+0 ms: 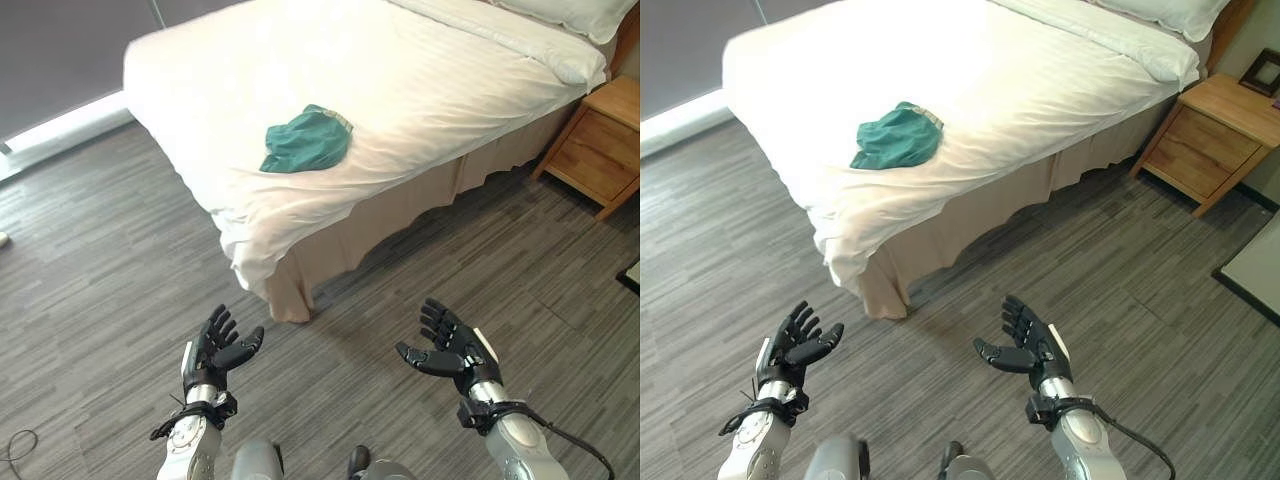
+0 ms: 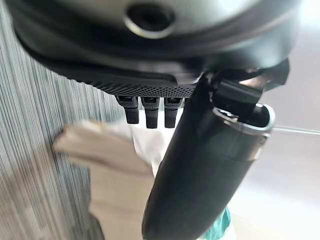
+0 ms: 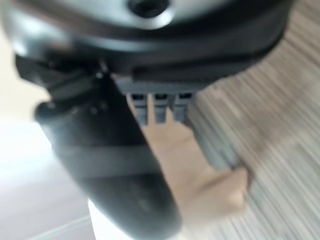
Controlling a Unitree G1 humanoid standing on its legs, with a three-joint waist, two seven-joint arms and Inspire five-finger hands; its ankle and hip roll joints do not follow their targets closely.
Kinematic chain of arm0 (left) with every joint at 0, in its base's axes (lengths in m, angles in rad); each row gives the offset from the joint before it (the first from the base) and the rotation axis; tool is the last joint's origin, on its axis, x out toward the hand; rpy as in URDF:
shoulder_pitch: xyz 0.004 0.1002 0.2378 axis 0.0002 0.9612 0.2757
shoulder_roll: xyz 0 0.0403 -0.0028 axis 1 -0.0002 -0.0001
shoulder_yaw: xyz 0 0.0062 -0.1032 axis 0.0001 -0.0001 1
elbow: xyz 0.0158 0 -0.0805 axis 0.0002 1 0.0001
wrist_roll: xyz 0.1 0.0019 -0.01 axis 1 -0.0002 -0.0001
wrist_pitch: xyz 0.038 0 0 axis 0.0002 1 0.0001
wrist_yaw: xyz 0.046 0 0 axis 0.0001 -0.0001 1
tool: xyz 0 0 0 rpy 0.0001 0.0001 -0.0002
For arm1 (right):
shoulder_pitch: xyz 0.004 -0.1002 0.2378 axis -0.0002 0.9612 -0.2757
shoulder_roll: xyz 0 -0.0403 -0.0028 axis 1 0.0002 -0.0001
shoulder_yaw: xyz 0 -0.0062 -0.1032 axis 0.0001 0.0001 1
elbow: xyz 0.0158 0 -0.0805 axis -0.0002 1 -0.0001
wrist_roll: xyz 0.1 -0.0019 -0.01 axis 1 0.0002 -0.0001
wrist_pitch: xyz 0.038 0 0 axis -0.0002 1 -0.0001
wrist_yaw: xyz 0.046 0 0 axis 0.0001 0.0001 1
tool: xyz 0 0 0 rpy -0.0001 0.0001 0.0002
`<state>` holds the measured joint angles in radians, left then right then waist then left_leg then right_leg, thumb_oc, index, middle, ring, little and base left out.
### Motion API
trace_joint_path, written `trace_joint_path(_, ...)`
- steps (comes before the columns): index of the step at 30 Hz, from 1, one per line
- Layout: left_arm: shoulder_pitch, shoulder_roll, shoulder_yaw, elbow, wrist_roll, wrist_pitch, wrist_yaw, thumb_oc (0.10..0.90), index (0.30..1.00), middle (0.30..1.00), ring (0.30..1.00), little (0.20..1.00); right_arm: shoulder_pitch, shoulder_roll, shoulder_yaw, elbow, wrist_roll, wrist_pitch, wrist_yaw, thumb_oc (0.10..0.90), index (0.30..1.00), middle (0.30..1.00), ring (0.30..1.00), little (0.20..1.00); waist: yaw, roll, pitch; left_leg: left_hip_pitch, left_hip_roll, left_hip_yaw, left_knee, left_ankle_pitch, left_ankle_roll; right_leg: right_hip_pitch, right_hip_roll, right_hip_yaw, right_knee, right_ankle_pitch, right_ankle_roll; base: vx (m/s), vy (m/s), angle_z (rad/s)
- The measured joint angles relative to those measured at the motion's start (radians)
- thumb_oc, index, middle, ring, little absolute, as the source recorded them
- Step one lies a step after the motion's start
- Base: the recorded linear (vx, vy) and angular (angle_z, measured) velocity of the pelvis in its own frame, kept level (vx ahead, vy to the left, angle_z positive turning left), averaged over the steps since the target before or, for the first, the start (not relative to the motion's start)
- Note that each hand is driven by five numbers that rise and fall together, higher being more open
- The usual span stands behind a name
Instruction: Pick up bed clothes into laundry basket.
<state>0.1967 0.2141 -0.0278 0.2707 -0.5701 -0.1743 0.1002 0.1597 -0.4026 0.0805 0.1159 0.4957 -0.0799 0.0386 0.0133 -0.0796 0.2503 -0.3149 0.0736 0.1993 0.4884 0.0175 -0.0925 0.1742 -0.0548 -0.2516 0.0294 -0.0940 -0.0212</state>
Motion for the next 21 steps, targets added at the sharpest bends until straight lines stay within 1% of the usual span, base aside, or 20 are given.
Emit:
trace_joint_path(1,0.025,0.012,-0.001,0.007,0.000,0.001,-0.010,0.800,0.900,0.900,0.900,0.900,-0.002,-0.006,0.036,0.004,0.002,-0.018,-0.008,0.800,0.900,0.900,0.900,0.900,0.010,0.047,-0.045,-0.039,0.000,-0.006,-0.322,0.015,0.009,0.059,0.076,0.058,-0.080,-0.035,0.059,0.86,0.034,-1.09)
trace_joint_path(3,0.016,0.016,-0.001,0.043,0.000,0.003,-0.009,0.800,0.900,0.900,0.900,0.900,-0.011,-0.006,0.047,0.031,0.002,-0.022,-0.004,0.800,0.900,0.900,0.900,0.900,0.019,0.072,-0.037,-0.047,0.000,-0.035,-0.475,0.047,0.021,0.135,0.105,0.076,-0.121,-0.051,0.041,0.59,0.017,-0.98)
trace_joint_path(4,0.019,0.015,0.001,0.060,0.000,0.006,-0.005,0.800,0.900,0.900,0.900,0.900,-0.006,-0.003,0.058,0.048,0.001,-0.022,-0.006,0.800,0.900,0.900,0.900,0.900,0.025,0.070,-0.038,-0.048,-0.007,-0.031,-0.511,0.043,0.016,0.164,0.099,0.080,-0.121,-0.082,0.054,0.41,0.067,-1.09)
trace_joint_path(5,0.038,0.013,0.002,0.076,-0.006,0.009,-0.001,0.800,0.900,0.900,0.900,0.900,0.033,-0.016,0.074,0.067,-0.002,-0.016,-0.004,0.800,0.900,0.900,0.900,0.900,0.032,0.064,-0.050,-0.048,-0.029,0.014,-0.468,0.028,0.038,0.237,0.077,0.120,-0.120,-0.130,0.039,0.59,0.136,-0.99)
trace_joint_path(6,0.055,0.005,0.002,0.073,-0.008,0.009,-0.001,0.800,0.900,0.900,0.900,0.900,0.063,-0.033,0.073,0.065,-0.002,-0.016,-0.003,0.800,0.900,0.900,0.900,0.900,0.026,0.090,-0.072,-0.047,-0.021,0.035,-0.433,-0.015,0.073,0.274,0.084,0.134,-0.115,-0.154,0.061,0.55,0.160,-0.86)
trace_joint_path(7,0.056,0.014,0.015,0.076,-0.008,0.010,-0.003,0.800,0.900,0.900,0.900,0.900,0.085,-0.017,0.069,0.071,-0.003,-0.008,-0.011,0.800,0.900,0.900,0.900,0.900,0.017,0.062,-0.095,-0.054,-0.024,0.058,-0.383,0.113,0.144,0.307,0.047,0.148,-0.113,-0.180,0.072,0.59,0.203,-0.49)
trace_joint_path(8,0.051,0.013,0.042,0.075,-0.009,0.010,-0.001,0.800,0.900,0.900,0.900,0.900,0.088,-0.006,0.074,0.071,-0.004,0.005,-0.013,0.800,0.900,0.900,0.900,0.900,0.013,0.028,-0.109,-0.064,-0.026,0.107,-0.327,0.129,0.158,0.303,0.009,0.161,-0.090,-0.188,0.080,0.61,0.205,-0.67)
trace_joint_path(9,0.035,0.017,0.058,0.076,-0.009,0.011,0.003,0.800,0.900,0.900,0.900,0.900,0.079,0.001,0.082,0.071,-0.007,0.005,-0.014,0.800,0.900,0.900,0.900,0.900,0.019,0.011,-0.109,-0.059,-0.032,0.117,-0.294,0.127,0.163,0.271,-0.025,0.178,-0.014,-0.187,0.080,0.57,0.220,-0.86)
trace_joint_path(10,0.020,0.025,0.067,0.078,-0.008,0.022,0.005,0.800,0.900,0.900,0.900,0.900,0.077,0.011,0.088,0.070,-0.013,0.005,-0.014,0.800,0.900,0.900,0.900,0.900,0.024,0.002,-0.107,-0.036,-0.042,0.132,-0.280,0.092,0.185,0.216,-0.048,0.177,0.122,-0.177,0.093,0.52,0.244,-0.78)
trace_joint_path(11,0.022,0.018,0.064,0.092,-0.003,0.030,0.006,0.800,0.900,0.900,0.900,0.900,0.085,0.023,0.090,0.066,-0.024,0.004,-0.017,0.800,0.900,0.900,0.900,0.900,0.020,0.013,-0.096,0.021,-0.059,0.145,-0.278,0.052,0.211,0.071,-0.085,0.175,0.492,-0.109,0.155,0.30,0.176,-0.31)
trace_joint_path(12,0.038,0.017,0.046,0.100,0.003,0.032,0.006,0.800,0.900,0.900,0.900,0.900,0.098,0.033,0.086,0.062,-0.029,0.004,-0.020,0.800,0.900,0.900,0.900,0.900,0.008,0.018,-0.091,0.061,-0.065,0.128,-0.288,0.051,0.203,-0.019,-0.114,0.190,0.699,-0.030,0.172,0.47,0.276,0.18)
trace_joint_path(13,0.065,0.016,0.021,0.106,0.009,0.034,0.004,0.800,0.900,0.900,0.900,0.900,0.116,0.047,0.083,0.063,-0.027,-0.001,-0.019,0.800,0.900,0.900,0.900,0.900,-0.008,0.028,-0.086,0.108,-0.099,0.093,-0.310,0.029,0.198,-0.115,-0.114,0.235,0.860,-0.031,0.158,0.30,0.182,0.68)
trace_joint_path(14,0.087,0.025,-0.023,0.103,0.016,0.032,-0.001,0.800,0.900,0.900,0.900,0.900,0.110,0.052,0.098,0.063,-0.028,-0.008,-0.024,0.800,0.900,0.900,0.900,0.900,-0.032,0.049,-0.068,0.156,-0.124,0.038,-0.348,-0.006,0.238,-0.257,-0.076,0.287,0.993,-0.047,0.152,0.45,0.230,0.64)
trace_joint_path(15,0.085,0.022,-0.038,0.105,0.021,0.032,-0.002,0.800,0.900,0.900,0.900,0.900,0.091,0.033,0.122,0.062,-0.030,-0.008,-0.020,0.800,0.900,0.900,0.900,0.900,-0.039,0.067,-0.051,0.172,-0.126,0.026,-0.378,-0.012,0.254,-0.386,-0.046,0.312,1.066,-0.061,0.152,0.56,0.017,1.20)
trace_joint_path(16,0.089,0.019,-0.064,0.059,0.025,0.045,-0.021,0.800,0.900,0.900,0.900,0.900,0.041,0.029,0.112,0.035,-0.043,-0.008,0.000,0.800,0.900,0.900,0.900,0.900,-0.077,0.118,0.027,0.250,-0.116,0.032,-0.455,0.048,0.232,-0.618,-0.021,0.285,1.050,-0.070,0.161,0.58,0.020,1.25)
trace_joint_path(17,0.114,0.034,-0.092,0.030,0.026,0.057,-0.030,0.800,0.900,0.900,0.900,0.900,0.045,0.036,0.107,0.037,-0.043,-0.006,0.002,0.800,0.900,0.900,0.900,0.900,-0.096,0.111,0.045,0.306,-0.145,0.006,-0.495,0.048,0.231,-0.686,-0.046,0.281,0.970,-0.064,0.135,0.62,-0.084,1.75)
trace_joint_path(18,0.139,0.052,-0.118,-0.009,0.032,0.075,-0.033,0.800,0.900,0.900,0.900,0.900,0.059,0.044,0.098,0.040,-0.043,-0.005,0.003,0.800,0.900,0.900,0.900,0.900,-0.114,0.107,0.042,0.317,-0.162,-0.021,-0.498,0.044,0.237,-0.684,-0.102,0.217,0.730,-0.070,0.109,0.33,-0.089,1.41)
trace_joint_path(19,0.151,0.071,-0.132,-0.034,0.034,0.076,-0.042,0.800,0.900,0.900,0.900,0.900,0.070,0.058,0.082,0.031,-0.043,-0.007,0.003,0.800,0.900,0.900,0.900,0.900,-0.109,0.093,0.034,0.325,-0.182,-0.045,-0.502,0.040,0.239,-0.673,-0.133,0.163,0.515,-0.058,0.096,0.40,-0.108,1.10)
trace_joint_path(20,0.169,0.088,-0.129,-0.057,0.033,0.074,-0.050,0.800,0.900,0.900,0.900,0.900,0.056,0.065,0.085,0.040,-0.043,-0.007,0.003,0.800,0.900,0.900,0.900,0.900,-0.096,0.067,0.041,0.338,-0.199,-0.049,-0.505,0.034,0.240,-0.692,-0.129,0.190,0.423,-0.032,0.075,0.23,-0.048,0.72)
trace_joint_path(21,0.175,0.095,-0.129,-0.055,0.033,0.074,-0.053,0.800,0.900,0.900,0.900,0.900,0.027,0.065,0.088,0.065,-0.043,-0.005,0.005,0.800,0.900,0.900,0.900,0.900,-0.091,0.056,0.042,0.337,-0.202,-0.067,-0.490,0.015,0.247,-0.691,-0.082,0.279,0.331,-0.008,0.076,0.25,-0.053,0.87)
